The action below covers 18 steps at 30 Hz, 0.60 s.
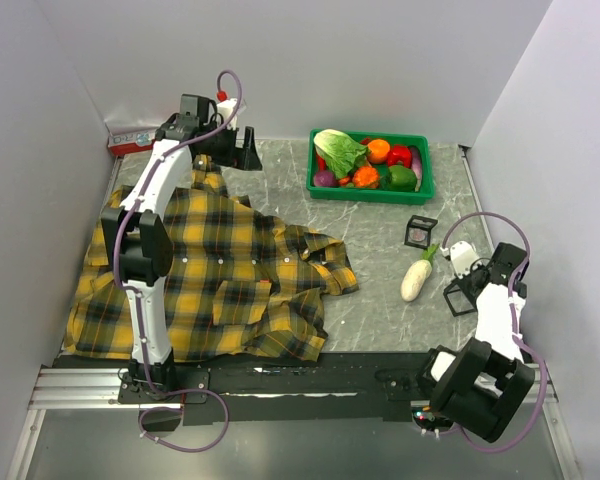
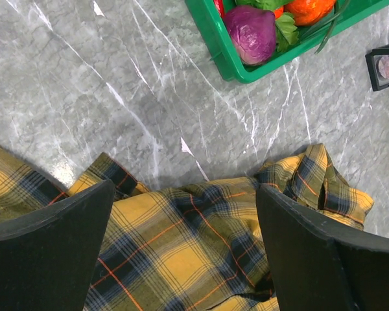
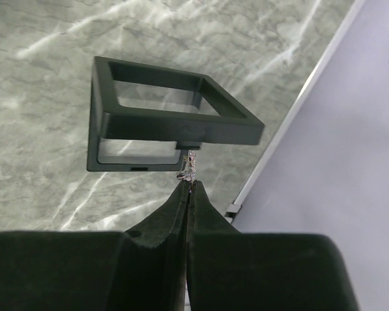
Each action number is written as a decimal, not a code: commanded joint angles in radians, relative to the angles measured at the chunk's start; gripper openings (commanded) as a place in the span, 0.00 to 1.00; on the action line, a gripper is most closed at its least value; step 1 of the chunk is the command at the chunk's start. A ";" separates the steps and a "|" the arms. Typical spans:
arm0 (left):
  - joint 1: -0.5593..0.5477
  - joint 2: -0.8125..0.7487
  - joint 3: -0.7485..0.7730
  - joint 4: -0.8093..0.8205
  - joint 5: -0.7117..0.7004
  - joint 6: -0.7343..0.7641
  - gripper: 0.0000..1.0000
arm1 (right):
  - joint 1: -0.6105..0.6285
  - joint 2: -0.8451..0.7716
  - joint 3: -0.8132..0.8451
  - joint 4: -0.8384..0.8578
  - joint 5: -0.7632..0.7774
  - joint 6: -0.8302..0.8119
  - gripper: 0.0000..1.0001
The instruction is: Remove the brooch from the garment
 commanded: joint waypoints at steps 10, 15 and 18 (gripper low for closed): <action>-0.026 -0.064 0.004 -0.008 -0.025 0.025 0.96 | 0.014 0.084 0.019 0.075 -0.061 -0.009 0.00; -0.030 -0.061 0.001 -0.008 -0.034 0.027 0.96 | 0.040 0.097 0.014 0.086 -0.055 -0.001 0.00; -0.035 -0.056 0.001 -0.008 -0.036 0.027 0.96 | 0.063 0.103 0.003 0.092 -0.040 -0.001 0.00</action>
